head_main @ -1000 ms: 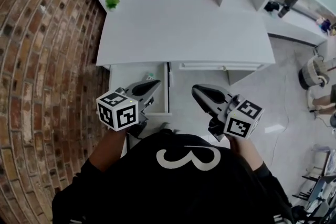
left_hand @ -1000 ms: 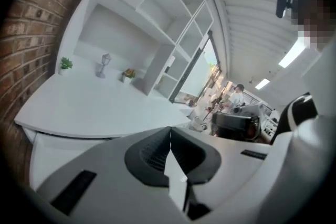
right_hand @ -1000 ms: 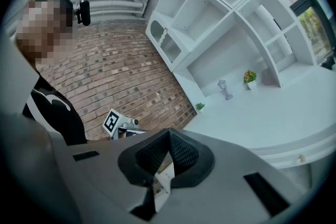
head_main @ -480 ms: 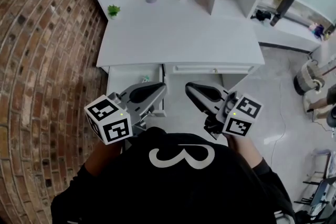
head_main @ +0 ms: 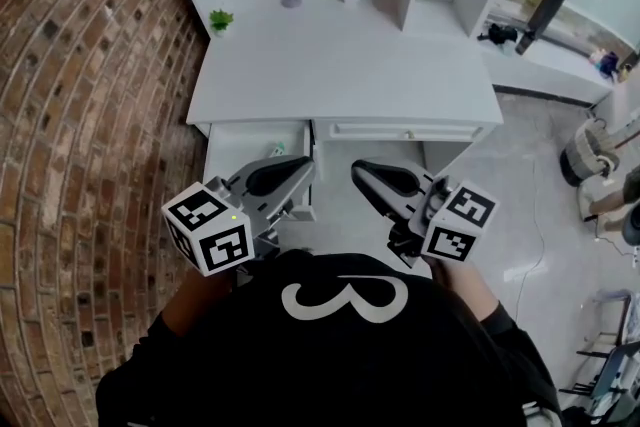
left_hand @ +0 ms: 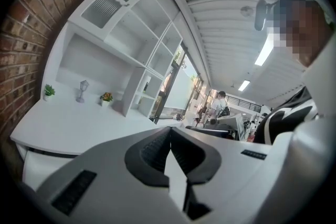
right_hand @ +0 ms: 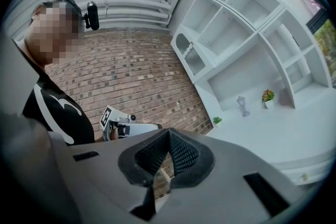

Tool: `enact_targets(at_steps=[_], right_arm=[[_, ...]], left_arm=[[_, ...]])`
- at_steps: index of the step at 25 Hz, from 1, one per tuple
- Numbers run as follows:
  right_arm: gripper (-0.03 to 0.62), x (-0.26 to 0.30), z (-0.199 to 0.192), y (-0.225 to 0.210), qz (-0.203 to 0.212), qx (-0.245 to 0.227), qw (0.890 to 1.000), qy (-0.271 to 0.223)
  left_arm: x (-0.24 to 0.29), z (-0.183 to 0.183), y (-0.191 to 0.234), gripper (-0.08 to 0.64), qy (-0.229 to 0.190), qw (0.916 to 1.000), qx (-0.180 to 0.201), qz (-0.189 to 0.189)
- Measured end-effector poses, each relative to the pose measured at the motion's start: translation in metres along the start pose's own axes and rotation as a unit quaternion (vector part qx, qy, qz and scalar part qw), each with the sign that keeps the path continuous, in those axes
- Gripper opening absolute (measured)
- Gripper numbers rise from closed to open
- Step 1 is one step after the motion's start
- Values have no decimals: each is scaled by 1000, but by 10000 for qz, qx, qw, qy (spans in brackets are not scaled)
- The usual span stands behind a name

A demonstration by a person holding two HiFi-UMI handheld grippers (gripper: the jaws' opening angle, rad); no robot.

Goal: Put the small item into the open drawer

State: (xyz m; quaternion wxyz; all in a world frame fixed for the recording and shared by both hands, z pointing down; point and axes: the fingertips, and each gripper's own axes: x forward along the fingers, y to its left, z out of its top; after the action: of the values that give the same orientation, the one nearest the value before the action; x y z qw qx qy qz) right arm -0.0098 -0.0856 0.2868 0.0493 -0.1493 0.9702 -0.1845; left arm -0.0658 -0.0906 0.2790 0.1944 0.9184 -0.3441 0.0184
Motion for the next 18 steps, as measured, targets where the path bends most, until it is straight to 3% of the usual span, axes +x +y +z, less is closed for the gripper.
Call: enact_targets(at_steps=[18], right_arm=[[8,-2,-6,-19,-104,96,9999,-37]], left_arm=[[18,-13,11,5,195,9998,-74,-75]])
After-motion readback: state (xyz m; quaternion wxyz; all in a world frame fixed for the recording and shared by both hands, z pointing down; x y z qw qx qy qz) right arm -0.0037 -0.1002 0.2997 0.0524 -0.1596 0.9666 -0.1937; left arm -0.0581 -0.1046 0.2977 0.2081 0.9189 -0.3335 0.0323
